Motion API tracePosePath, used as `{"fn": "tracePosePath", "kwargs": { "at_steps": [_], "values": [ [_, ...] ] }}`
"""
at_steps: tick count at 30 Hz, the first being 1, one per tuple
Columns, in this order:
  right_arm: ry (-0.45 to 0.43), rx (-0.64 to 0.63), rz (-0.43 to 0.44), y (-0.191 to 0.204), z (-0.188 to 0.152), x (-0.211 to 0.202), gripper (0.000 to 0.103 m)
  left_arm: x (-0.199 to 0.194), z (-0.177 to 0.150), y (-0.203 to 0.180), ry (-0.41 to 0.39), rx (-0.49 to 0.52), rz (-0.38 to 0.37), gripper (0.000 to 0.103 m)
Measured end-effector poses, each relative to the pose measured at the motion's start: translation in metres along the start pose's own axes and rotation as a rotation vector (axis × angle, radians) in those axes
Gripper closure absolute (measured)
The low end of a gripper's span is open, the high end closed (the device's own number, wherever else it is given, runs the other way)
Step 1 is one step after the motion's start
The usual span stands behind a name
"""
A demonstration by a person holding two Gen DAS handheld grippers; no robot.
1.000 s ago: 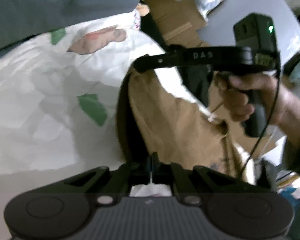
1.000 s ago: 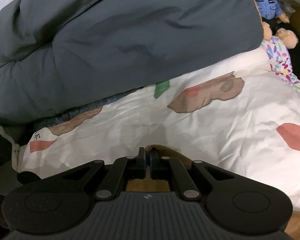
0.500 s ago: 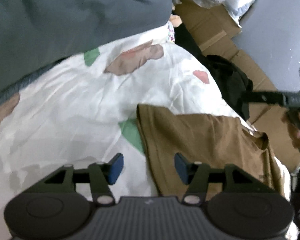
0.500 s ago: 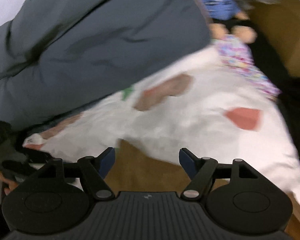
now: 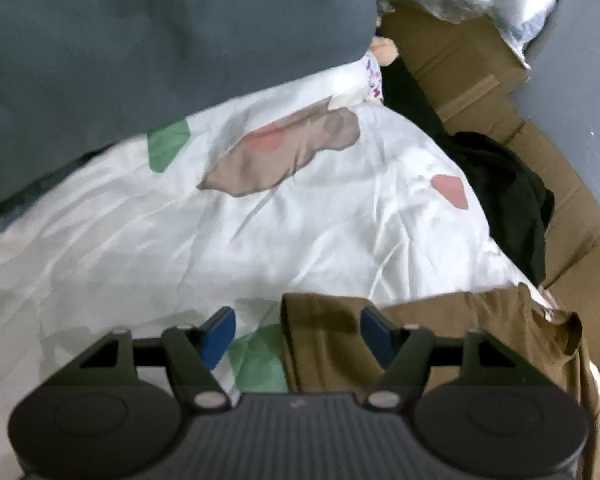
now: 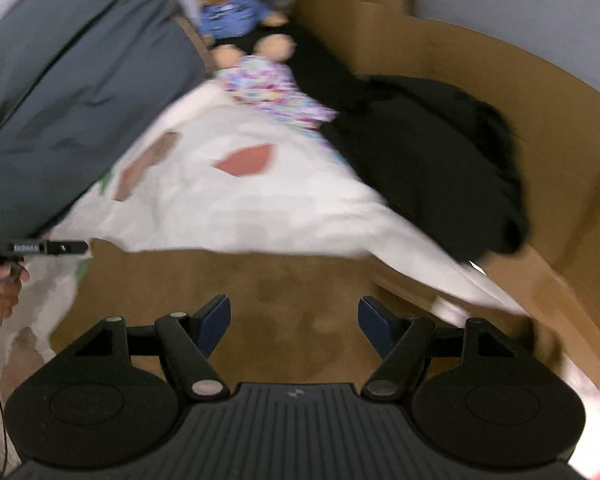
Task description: Fold clothes
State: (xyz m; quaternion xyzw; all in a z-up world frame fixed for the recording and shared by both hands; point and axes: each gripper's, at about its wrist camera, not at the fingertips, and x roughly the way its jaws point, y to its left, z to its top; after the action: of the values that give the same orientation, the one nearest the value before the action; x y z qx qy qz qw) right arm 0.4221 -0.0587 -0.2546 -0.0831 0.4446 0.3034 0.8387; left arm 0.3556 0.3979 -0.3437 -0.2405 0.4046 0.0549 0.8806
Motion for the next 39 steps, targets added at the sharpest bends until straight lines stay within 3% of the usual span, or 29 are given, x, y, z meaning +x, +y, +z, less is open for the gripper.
{"fn": "tracePosePath", "kwargs": {
  "at_steps": [4, 7, 12, 15, 18, 20, 21, 24, 25, 26, 28, 33, 39],
  "values": [
    [0.032, 0.038, -0.1, -0.037, -0.038, -0.026, 0.028, 0.013, -0.001, 0.005, 0.043, -0.006, 0.017, 0.082],
    [0.071, 0.068, -0.159, -0.06, -0.061, -0.035, 0.028, 0.012, 0.004, 0.007, 0.04, 0.024, 0.023, 0.096],
    [0.103, 0.123, -0.247, -0.082, -0.086, -0.041, 0.028, 0.007, 0.012, 0.005, 0.01, 0.042, 0.078, 0.101],
    [0.126, 0.139, -0.263, -0.085, -0.101, -0.041, 0.028, 0.006, 0.012, 0.006, 0.012, 0.038, 0.177, 0.092],
    [0.156, 0.105, -0.289, -0.079, -0.115, -0.036, 0.028, -0.003, 0.011, 0.007, -0.01, 0.015, 0.14, 0.087],
    [0.183, 0.08, -0.326, -0.077, -0.124, -0.026, 0.03, -0.009, 0.01, 0.003, -0.022, 0.022, 0.136, 0.076],
    [0.191, 0.083, -0.335, -0.078, -0.126, -0.022, 0.032, -0.012, 0.009, 0.001, -0.026, 0.026, 0.135, 0.074],
    [0.196, 0.118, -0.365, -0.087, -0.131, -0.017, 0.051, -0.015, 0.01, -0.009, -0.03, 0.042, 0.127, 0.073],
    [0.188, 0.142, -0.377, -0.093, -0.133, -0.018, 0.062, -0.016, 0.01, -0.014, -0.032, 0.049, 0.121, 0.072],
    [0.184, 0.155, -0.38, -0.099, -0.134, -0.02, 0.08, -0.017, 0.01, -0.02, -0.034, 0.059, 0.113, 0.071],
    [0.185, 0.164, -0.385, -0.107, -0.135, -0.023, 0.091, -0.017, 0.01, -0.032, -0.04, 0.081, 0.096, 0.071],
    [0.164, 0.182, -0.421, -0.136, -0.132, -0.039, 0.092, -0.011, 0.01, -0.062, -0.046, 0.122, 0.056, 0.07],
    [0.179, 0.203, -0.384, -0.18, -0.132, -0.04, 0.093, 0.005, 0.002, -0.11, -0.026, 0.209, -0.011, 0.068]
  ]
}}
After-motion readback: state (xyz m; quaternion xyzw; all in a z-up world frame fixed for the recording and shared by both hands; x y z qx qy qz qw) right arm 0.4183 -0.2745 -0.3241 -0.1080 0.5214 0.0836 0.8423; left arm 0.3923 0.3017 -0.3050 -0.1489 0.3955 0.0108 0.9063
